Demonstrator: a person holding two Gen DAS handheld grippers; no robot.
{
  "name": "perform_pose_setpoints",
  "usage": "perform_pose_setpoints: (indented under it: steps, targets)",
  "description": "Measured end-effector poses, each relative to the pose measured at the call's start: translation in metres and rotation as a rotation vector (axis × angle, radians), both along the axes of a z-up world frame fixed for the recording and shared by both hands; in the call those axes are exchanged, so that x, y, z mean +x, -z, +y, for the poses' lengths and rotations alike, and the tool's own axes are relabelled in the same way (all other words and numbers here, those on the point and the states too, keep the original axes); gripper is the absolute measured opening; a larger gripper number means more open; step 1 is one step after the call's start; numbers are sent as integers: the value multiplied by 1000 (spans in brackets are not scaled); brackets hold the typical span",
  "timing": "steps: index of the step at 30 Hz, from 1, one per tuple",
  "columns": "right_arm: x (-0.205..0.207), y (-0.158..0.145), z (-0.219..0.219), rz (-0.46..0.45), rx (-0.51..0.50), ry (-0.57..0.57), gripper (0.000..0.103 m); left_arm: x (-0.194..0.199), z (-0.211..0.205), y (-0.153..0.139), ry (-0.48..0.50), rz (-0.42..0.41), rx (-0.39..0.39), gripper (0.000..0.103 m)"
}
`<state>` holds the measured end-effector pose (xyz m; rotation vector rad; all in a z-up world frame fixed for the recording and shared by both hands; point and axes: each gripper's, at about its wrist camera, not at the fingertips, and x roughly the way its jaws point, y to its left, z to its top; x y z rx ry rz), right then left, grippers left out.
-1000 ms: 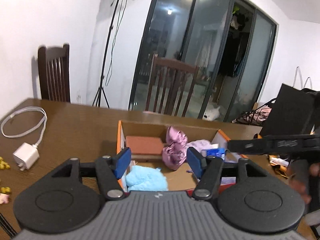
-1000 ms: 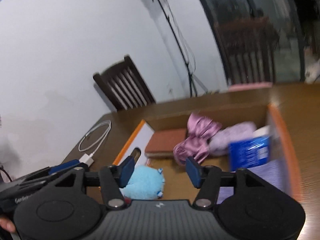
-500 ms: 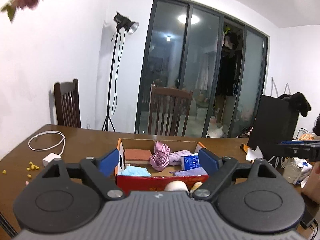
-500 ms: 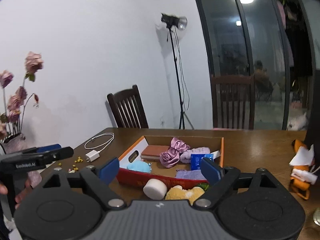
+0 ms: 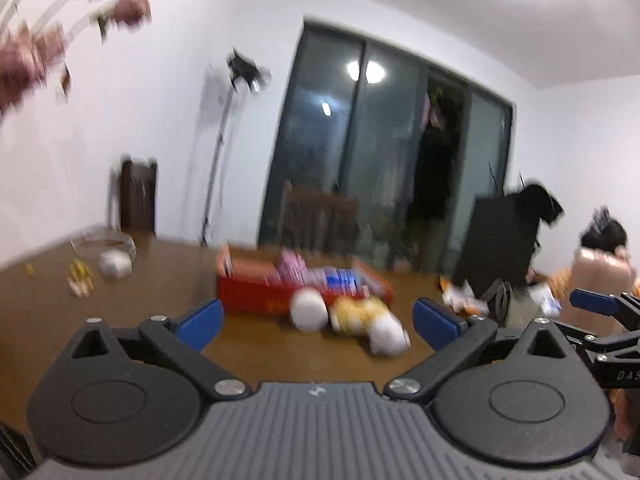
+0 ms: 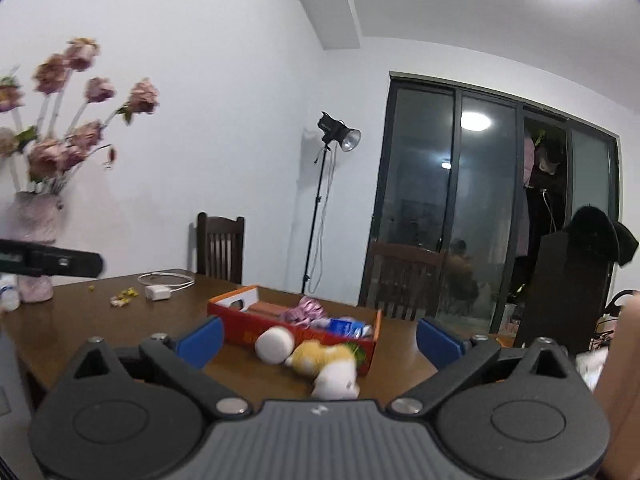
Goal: Organize soft objects
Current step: 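Withdraw both grippers from the box toward the yellow-white plush dog, then close both grippers on the yellow-white plush dog and lift it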
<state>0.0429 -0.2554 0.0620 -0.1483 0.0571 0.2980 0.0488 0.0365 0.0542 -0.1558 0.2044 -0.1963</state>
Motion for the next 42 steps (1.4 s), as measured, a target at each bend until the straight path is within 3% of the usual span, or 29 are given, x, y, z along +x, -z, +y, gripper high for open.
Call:
perform_pose_setpoints:
  steps: [2, 6, 11, 16, 20, 23, 27, 33, 34, 35, 36, 37, 42]
  targets:
    - [-4, 13, 0, 44, 5, 0, 103, 4, -3, 5, -19, 8, 13, 103]
    - [2, 24, 0, 88, 10, 16, 103, 8, 5, 10, -55, 30, -33, 103]
    - [20, 39, -2, 153, 53, 19, 101, 19, 9, 28, -98, 84, -17, 103]
    - [51, 65, 4, 277, 55, 0, 91, 48, 9, 48, -91, 163, -20, 103]
    - [81, 72, 9, 335, 32, -8, 87, 88, 1, 44, -66, 162, -15, 103]
    - [116, 66, 8, 328, 25, -5, 87, 129, -7, 40, -72, 163, -17, 103]
    - [184, 63, 10, 382, 50, 15, 86, 183, -16, 42, -47, 198, -34, 103]
    - [277, 68, 18, 451, 4, -11, 84, 239, -21, 56, -32, 216, -15, 103]
    - [291, 71, 19, 473, 1, -21, 81, 246, -20, 60, -34, 226, -27, 103]
    - [304, 75, 21, 501, 4, -29, 73, 253, -18, 64, -35, 240, -44, 103]
    - [314, 79, 22, 536, 14, -39, 56, 257, -17, 68, -33, 252, -62, 102]
    - [321, 85, 22, 573, 34, -54, 50, 259, -15, 72, -29, 260, -81, 102]
    - [284, 95, 18, 585, 51, -169, 48, 256, -12, 85, 85, 298, -146, 98]
